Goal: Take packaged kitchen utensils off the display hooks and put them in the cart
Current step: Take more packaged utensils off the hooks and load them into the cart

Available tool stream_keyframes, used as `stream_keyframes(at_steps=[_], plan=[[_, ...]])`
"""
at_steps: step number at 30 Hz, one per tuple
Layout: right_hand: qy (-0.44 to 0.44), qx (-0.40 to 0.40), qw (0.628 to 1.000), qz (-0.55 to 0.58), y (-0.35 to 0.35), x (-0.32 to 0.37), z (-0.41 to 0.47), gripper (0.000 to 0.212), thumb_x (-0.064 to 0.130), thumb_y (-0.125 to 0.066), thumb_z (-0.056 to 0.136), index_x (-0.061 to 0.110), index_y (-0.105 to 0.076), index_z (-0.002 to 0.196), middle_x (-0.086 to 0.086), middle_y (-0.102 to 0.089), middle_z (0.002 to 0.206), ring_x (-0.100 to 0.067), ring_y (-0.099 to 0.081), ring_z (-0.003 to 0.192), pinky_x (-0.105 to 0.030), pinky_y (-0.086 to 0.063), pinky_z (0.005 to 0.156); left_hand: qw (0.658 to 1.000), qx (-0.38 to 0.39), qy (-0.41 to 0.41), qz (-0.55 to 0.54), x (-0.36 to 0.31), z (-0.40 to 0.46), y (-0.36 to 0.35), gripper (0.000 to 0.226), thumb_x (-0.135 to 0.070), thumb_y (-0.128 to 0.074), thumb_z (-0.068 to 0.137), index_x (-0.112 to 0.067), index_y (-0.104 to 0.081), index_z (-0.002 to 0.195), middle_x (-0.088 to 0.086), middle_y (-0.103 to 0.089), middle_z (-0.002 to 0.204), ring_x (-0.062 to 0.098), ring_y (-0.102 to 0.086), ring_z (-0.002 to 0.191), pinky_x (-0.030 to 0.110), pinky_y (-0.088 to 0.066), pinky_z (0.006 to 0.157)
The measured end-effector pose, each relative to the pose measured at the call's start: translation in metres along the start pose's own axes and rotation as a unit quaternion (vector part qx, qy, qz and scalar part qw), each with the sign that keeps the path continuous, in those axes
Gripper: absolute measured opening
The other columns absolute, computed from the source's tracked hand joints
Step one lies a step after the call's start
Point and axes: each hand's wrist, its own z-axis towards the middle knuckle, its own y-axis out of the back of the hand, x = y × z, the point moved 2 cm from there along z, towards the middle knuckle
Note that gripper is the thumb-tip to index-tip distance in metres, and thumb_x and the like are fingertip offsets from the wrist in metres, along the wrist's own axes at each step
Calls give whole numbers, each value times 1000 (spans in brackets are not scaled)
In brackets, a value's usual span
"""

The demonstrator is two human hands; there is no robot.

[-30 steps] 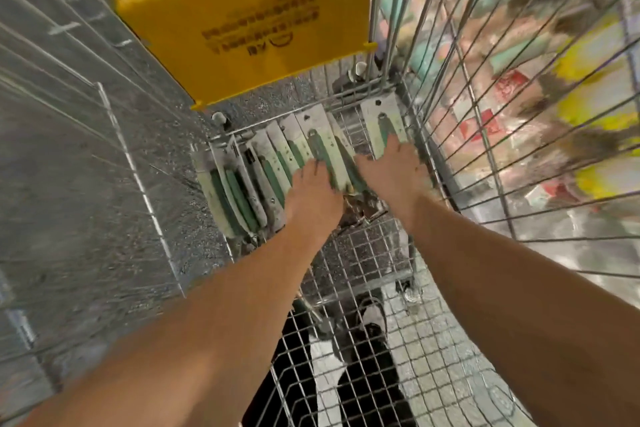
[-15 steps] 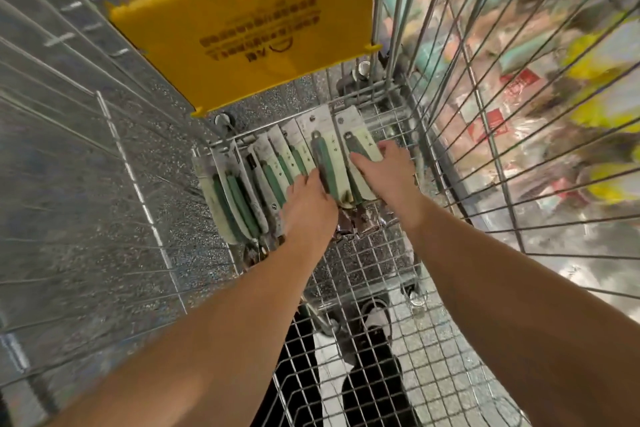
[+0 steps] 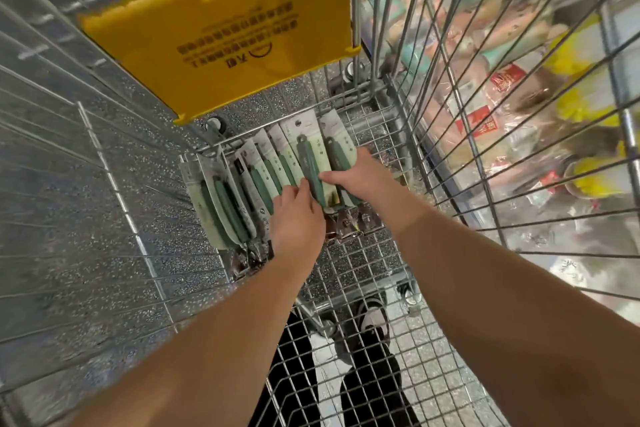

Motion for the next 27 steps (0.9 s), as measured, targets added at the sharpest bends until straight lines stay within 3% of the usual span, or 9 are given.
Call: stream_keyframes(at_steps=[4, 7, 9, 11, 13, 16, 20, 24, 27], plan=[[-11, 24, 999, 18, -3, 5, 0, 86, 43, -80, 79, 17, -38, 149, -5, -52, 145, -30, -53, 129, -48, -43, 109, 998, 1, 3, 58, -1, -3, 0, 54, -28, -32, 106, -19, -24, 159, 5, -41, 148, 24, -36, 137, 43, -39, 111], [-14, 57, 995, 75, 1, -6, 8, 94, 59, -89, 52, 24, -56, 133, -1, -67, 124, -27, -66, 109, -51, -52, 98, 999, 3, 10, 52, -2, -4, 1, 52, -28, -32, 107, -21, -27, 158, 4, -43, 146, 24, -36, 135, 43, -38, 111], [-32, 79, 989, 121, 1, -10, 5, 106, 62, -91, 39, 23, -57, 131, -2, -66, 127, -26, -64, 113, -52, -47, 102, 999, -3, 16, 37, -3, -4, 2, 50, -27, -32, 107, -20, -29, 157, 4, -44, 144, 24, -37, 134, 41, -36, 111], [-56, 116, 978, 166, -1, -18, 5, 108, 55, -92, 51, 21, -48, 143, -3, -54, 144, -28, -52, 129, -53, -37, 112, 1000, -12, 21, 17, -2, -6, 5, 49, -25, -33, 107, -19, -32, 155, 4, -45, 141, 24, -37, 132, 39, -34, 110], [-72, 120, 971, 192, 7, -11, -15, 89, 46, -81, 79, 17, -38, 151, -2, -40, 153, -31, -38, 141, -50, -27, 119, 999, -24, 20, 13, -3, -11, 7, 48, -24, -35, 106, -18, -37, 153, 3, -46, 139, 22, -37, 130, 38, -33, 110], [-79, 133, 958, 241, 15, -19, -30, 91, 48, -77, 80, 12, -36, 152, -7, -31, 159, -31, -28, 146, -51, -21, 121, 998, -43, 36, -16, -2, -14, 9, 46, -22, -37, 106, -16, -44, 150, 1, -46, 141, 19, -36, 131, 37, -29, 110], [-69, 174, 952, 244, -4, -20, -24, 58, 56, -76, 79, 28, -61, 129, 3, -67, 121, -22, -58, 121, -49, -41, 106, 997, -45, 45, -40, 6, -8, 12, 43, -17, -37, 104, -14, -51, 145, 0, -47, 141, 19, -36, 131, 39, -30, 114], [-12, 103, 980, 170, -21, -4, -15, 66, 47, -72, 87, 20, -49, 142, 6, -59, 126, -25, -54, 123, -40, -46, 95, 995, -46, 60, -69, 6, -7, 14, 43, -14, -39, 104, -15, -51, 145, -3, -46, 143, 17, -34, 134, 35, -27, 114], [10, 65, 989, 135, -28, -5, -9, 39, 38, -71, 90, 17, -53, 118, 2, -63, 110, -15, -60, 94, -24, -47, 74, 995, -40, 59, -68, 6, -7, 15, 44, -12, -38, 104, -15, -51, 146, -4, -46, 144, 16, -33, 135, 34, -24, 114]])
